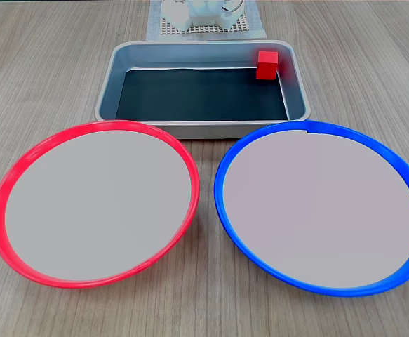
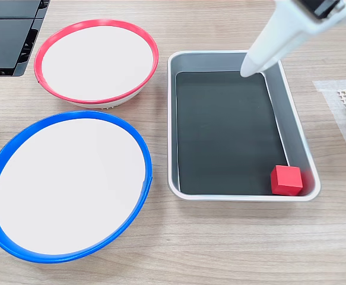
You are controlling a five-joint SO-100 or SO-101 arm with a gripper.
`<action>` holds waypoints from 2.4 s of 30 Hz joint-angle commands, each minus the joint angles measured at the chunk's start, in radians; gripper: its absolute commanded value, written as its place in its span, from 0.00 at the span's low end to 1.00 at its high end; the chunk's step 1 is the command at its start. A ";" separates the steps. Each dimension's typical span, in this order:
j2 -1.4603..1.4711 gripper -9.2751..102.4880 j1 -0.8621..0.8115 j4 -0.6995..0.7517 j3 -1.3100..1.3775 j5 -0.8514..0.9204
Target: Move a red block from tray to red dish
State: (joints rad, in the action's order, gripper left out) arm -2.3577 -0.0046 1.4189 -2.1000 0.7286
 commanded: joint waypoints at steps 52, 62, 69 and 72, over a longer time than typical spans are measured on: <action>0.448 0.31 0.313 -0.189 -0.190 0.867; 0.449 0.23 0.273 -0.242 -0.215 0.896; 0.451 0.22 0.267 -0.291 -0.218 0.897; 0.453 0.19 0.264 -0.301 -0.225 0.897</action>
State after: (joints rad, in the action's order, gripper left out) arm -1.9052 0.2638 1.1259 -2.3240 1.6199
